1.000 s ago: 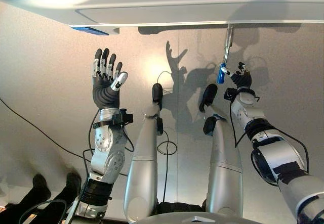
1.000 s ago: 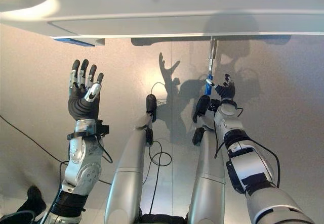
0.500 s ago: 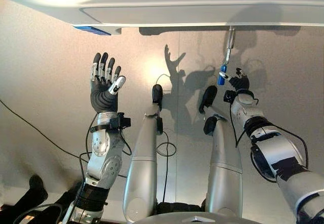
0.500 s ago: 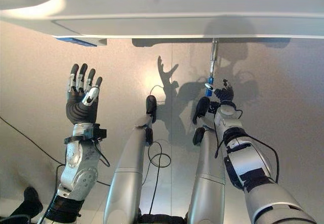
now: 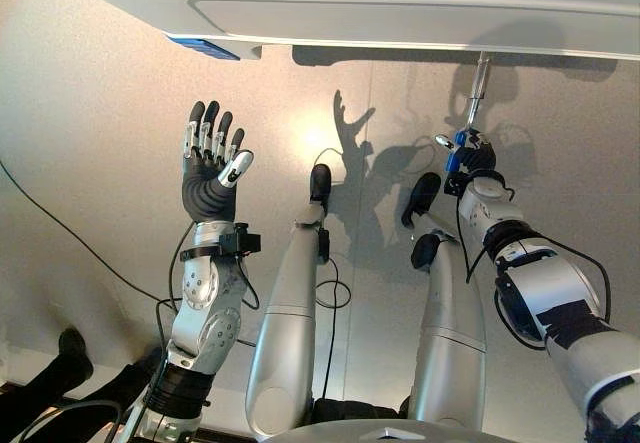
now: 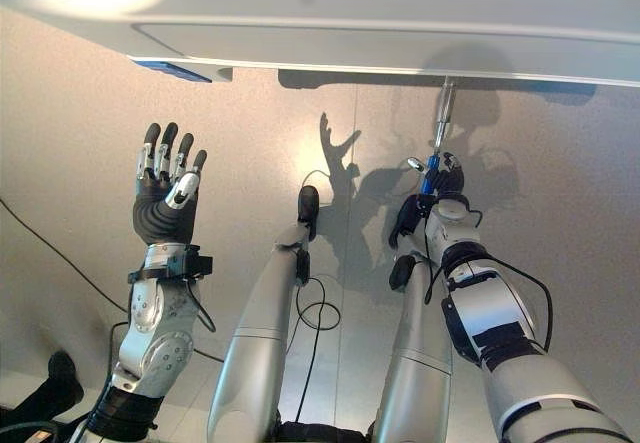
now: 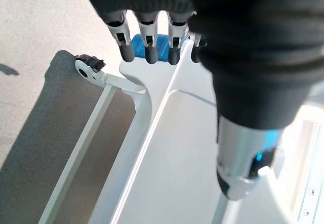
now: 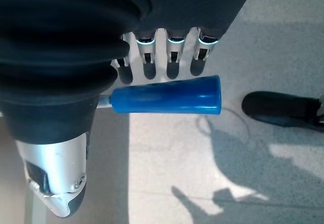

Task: Raise the hospital bed

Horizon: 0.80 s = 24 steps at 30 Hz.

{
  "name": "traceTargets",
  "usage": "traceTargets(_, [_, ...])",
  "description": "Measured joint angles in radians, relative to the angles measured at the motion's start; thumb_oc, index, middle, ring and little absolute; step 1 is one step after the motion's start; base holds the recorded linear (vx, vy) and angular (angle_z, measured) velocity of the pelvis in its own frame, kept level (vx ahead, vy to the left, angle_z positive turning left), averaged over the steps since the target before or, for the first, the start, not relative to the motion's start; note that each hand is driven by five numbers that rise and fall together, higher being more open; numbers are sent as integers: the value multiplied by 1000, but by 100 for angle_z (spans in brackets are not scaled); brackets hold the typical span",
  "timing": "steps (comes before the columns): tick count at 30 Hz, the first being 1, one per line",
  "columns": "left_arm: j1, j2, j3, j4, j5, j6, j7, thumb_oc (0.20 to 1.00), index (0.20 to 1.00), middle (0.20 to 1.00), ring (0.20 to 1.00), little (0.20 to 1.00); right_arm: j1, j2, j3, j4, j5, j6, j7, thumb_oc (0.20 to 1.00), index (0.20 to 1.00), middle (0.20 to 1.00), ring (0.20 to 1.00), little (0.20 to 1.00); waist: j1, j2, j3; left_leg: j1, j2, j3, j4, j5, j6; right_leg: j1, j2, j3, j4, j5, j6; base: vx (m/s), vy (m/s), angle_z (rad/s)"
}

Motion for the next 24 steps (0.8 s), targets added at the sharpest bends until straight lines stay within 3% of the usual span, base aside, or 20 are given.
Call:
traceTargets(12, [0,0,0,-6,0,0,0,1000,1000,1000,1000,1000,1,4,0,-2,1,0,14,1000,1000,1000,1000,1000,4,3,1,-14,0,1,1,0,-1,-16,0,1,3,-1,-1,0,0,0])
traceTargets(14, [0,0,0,-7,0,0,0,1000,1000,1000,1000,1000,0,4,-1,-2,1,0,13,200,200,200,200,200,4,3,1,-14,0,1,1,0,-1,-16,0,1,3,-1,-1,0,0,0])
traceTargets(24, [-1,0,0,-7,0,0,0,1000,1000,1000,1000,1000,11,24,-4,-2,2,3,13,200,200,200,200,200,6,4,1,-14,0,2,1,0,0,-16,0,1,3,-1,-1,0,0,0])
